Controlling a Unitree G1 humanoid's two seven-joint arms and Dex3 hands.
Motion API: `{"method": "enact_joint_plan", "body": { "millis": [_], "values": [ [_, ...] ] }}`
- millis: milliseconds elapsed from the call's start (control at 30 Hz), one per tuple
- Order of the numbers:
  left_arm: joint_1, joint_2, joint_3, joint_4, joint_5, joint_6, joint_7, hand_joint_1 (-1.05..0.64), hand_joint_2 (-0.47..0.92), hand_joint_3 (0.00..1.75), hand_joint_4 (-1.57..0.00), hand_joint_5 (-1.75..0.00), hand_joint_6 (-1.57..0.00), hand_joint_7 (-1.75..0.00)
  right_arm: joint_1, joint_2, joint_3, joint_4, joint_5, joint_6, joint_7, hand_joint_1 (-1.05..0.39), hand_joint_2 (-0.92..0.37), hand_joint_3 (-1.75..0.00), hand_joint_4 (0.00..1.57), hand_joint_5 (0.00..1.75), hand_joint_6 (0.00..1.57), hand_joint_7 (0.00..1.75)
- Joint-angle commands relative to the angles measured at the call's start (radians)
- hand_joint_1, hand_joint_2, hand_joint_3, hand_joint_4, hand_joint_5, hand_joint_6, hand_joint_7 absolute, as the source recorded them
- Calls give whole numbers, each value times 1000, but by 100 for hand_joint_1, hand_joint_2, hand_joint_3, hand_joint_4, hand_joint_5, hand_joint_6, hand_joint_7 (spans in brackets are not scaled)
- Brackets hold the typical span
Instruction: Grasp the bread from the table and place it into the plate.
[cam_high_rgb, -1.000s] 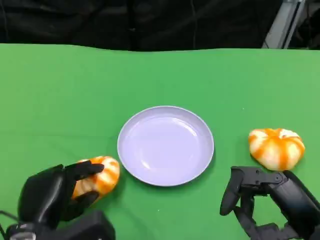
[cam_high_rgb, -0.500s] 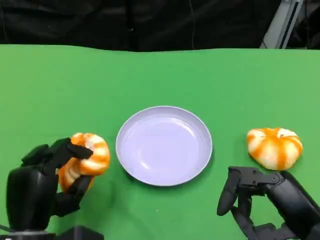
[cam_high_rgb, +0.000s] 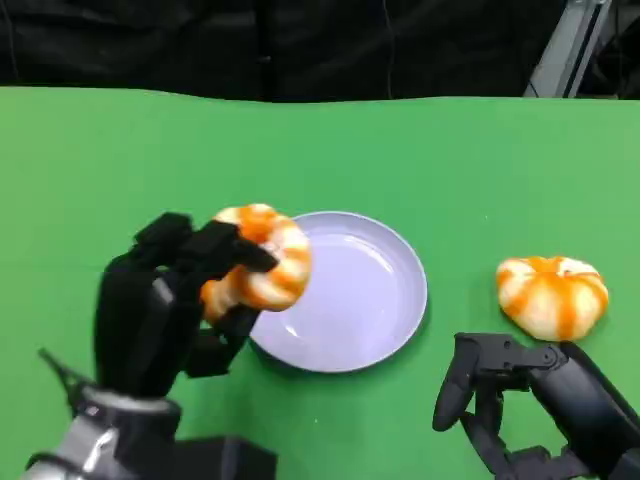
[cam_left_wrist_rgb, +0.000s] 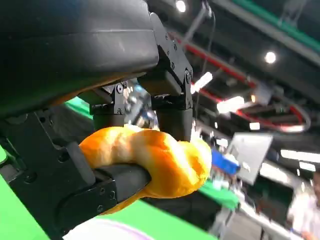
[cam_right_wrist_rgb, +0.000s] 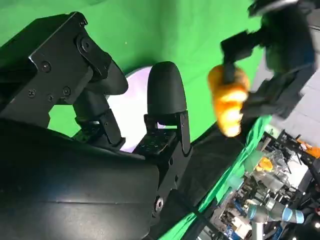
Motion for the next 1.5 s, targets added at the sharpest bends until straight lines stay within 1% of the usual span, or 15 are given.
{"method": "enact_joint_plan", "body": {
  "millis": [33,233,300,333,367,400,433,467,500,567,600,700,1167,1300,1500],
  "values": [
    [-82,-8,-37,91,-10,36,-61,-17,26,158,-93,-175,-87,-151,8,-7,-6,-8,8,-12,-4,13,-31,-140,88,167,81,131],
    [-147,-37,-63,139,-53,92,-163,-14,24,153,-92,-175,-84,-152,8,-13,-8,-6,12,-17,2,11,-30,-140,87,166,81,131],
    [-163,-51,-68,146,-69,116,-202,-13,30,139,-85,-174,-83,-138,9,-15,-9,-9,14,-13,6,10,-31,-139,87,166,80,131],
    [-166,-62,-74,112,-100,201,-326,-13,31,137,-84,-174,-83,-136,11,-15,-9,-10,17,-11,8,10,-31,-139,87,166,80,131],
    [-166,-67,-78,81,-123,266,-416,-23,62,86,-55,-125,-60,-86,12,-15,-9,-11,19,-10,9,10,-31,-138,87,166,80,131],
    [-164,-71,-81,55,-139,315,-483,-26,76,60,-48,-104,-57,-60,12,-14,-9,-11,21,-10,9,11,-31,-138,87,166,80,131],
    [-163,-68,-91,28,-132,362,-538,-28,84,47,-45,-93,-56,-46,12,-14,-9,-9,23,-13,10,11,-31,-138,87,166,80,131],
    [-162,-65,-99,8,-122,389,-563,-34,88,37,-32,-76,-46,-31,11,-14,-10,-7,24,-16,10,11,-31,-138,87,166,80,131],
    [-160,-62,-105,-9,-116,413,-583,-38,90,31,-24,-64,-40,-21,10,-14,-10,-6,25,-18,10,11,-31,-138,87,166,80,131],
    [-145,-48,-124,-50,-102,459,-641,-40,92,28,-20,-58,-38,-15,10,-15,-9,-8,21,-14,9,11,-31,-138,87,167,80,131],
    [-134,-36,-136,-76,-91,485,-678,-59,92,33,-8,-24,-16,-7,8,-14,-8,-7,20,-14,9,11,-31,-139,87,167,80,131],
    [-118,-16,-155,-123,-74,533,-734,-72,92,38,-1,-3,-3,-2,6,-15,-9,-5,25,-11,13,11,-31,-139,86,167,80,130],
    [-73,43,-148,-261,-83,601,-808,-78,92,40,0,0,-1,-2,9,-14,-6,-6,18,-17,10,11,-31,-137,86,166,80,130],
    [98,112,1,-430,-228,493,-779,-69,92,32,-13,-8,-15,-8,13,-10,0,-34,3,13,9,11,-32,-137,86,166,81,130],
    [223,108,81,-504,-340,417,-773,-61,92,29,-22,-16,-22,-11,11,-12,-5,-42,11,23,13,12,-31,-138,86,166,81,130]
  ]
}}
